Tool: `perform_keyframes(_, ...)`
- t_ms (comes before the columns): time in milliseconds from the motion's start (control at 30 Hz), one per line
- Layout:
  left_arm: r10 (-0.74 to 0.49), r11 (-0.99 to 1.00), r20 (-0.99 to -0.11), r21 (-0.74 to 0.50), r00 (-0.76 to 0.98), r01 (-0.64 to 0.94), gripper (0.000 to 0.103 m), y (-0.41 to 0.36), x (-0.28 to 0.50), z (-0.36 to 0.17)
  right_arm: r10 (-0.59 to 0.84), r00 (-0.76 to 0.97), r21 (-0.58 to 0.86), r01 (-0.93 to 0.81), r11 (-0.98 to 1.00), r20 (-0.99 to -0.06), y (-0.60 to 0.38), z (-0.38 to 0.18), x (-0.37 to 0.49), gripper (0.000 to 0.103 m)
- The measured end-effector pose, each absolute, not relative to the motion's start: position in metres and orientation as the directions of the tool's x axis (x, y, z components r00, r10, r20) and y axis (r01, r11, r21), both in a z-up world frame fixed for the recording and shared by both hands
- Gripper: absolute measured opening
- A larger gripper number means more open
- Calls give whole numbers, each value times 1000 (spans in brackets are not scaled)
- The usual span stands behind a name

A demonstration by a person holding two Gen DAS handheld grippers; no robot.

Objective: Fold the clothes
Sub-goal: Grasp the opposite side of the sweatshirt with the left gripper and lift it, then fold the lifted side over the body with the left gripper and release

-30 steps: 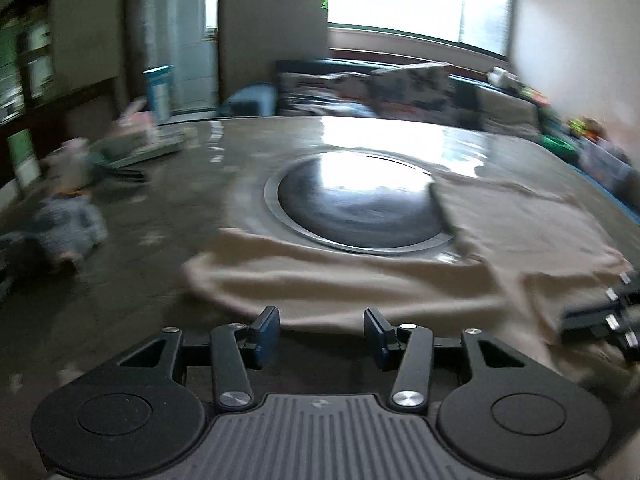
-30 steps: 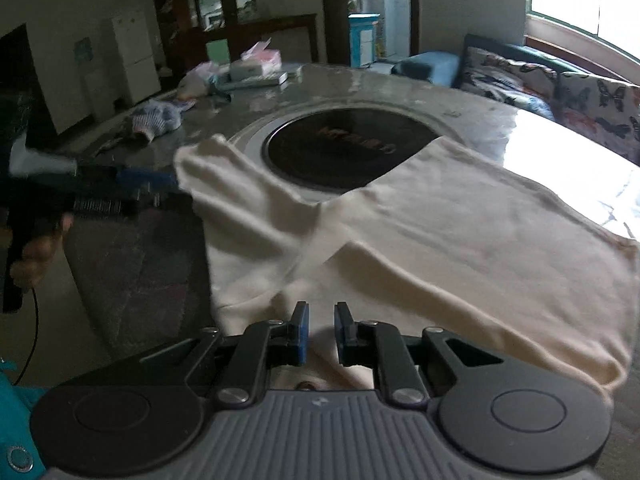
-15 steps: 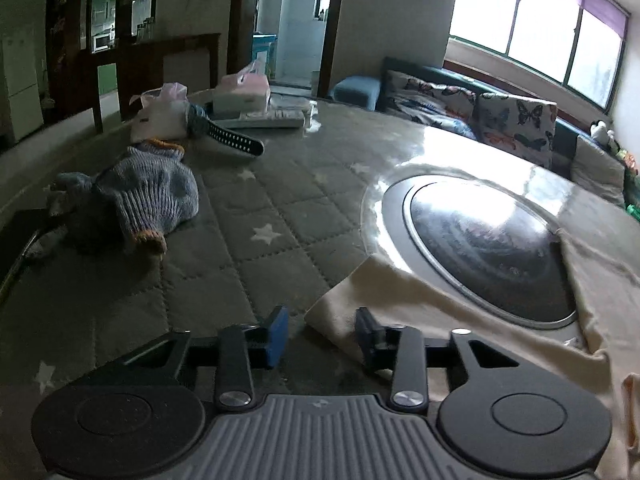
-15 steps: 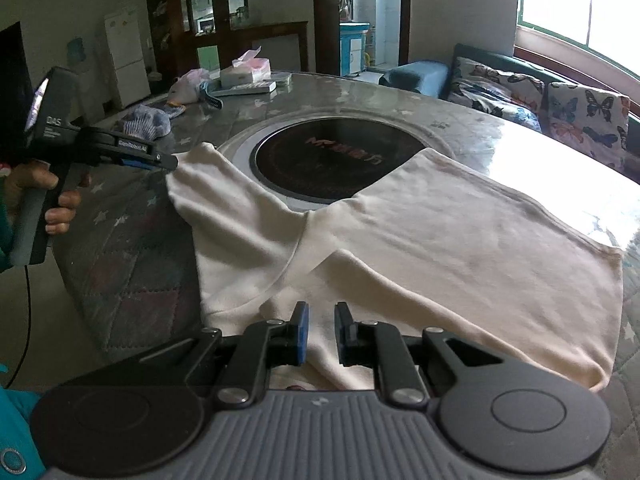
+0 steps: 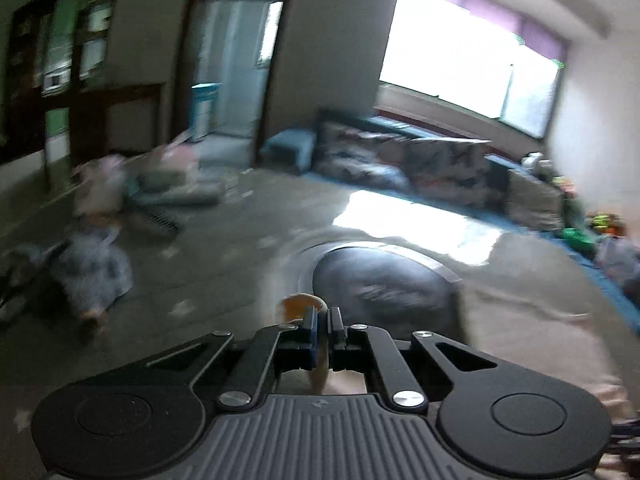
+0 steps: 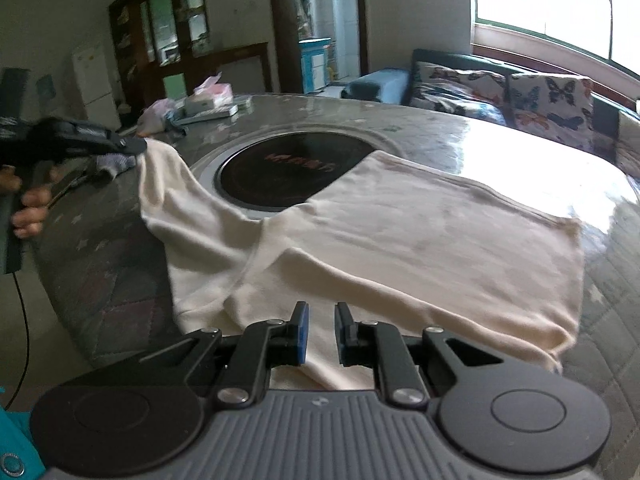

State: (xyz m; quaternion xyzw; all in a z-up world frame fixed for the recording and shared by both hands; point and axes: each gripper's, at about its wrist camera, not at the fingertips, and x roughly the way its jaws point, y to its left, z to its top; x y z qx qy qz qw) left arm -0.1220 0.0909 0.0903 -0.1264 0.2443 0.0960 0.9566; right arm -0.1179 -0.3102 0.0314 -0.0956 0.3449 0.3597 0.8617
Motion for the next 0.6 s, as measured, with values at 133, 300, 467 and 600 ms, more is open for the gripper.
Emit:
perform_keyframes(133, 8, 972, -459, -205, 888, -114, 5, 51, -121, 110, 552, 527, 97, -661, 744, -646, -323, 33, -120, 13)
perform_keyframes(300, -136, 978, -440, -203, 888, 49, 5, -5, -120, 122, 545, 555, 116, -626, 771, -628, -341, 33, -122, 13)
perform_keyframes(467, -264, 960, -452, -208, 852, 187, 5, -57, -114, 120, 526, 583, 135, -581, 803, -619, -360, 32, -123, 13)
perform_keyframes(600, -352, 935, -480, -221, 804, 277, 5, -94, -105, 109, 504, 601, 145, -544, 826, -620, -373, 30, -122, 13)
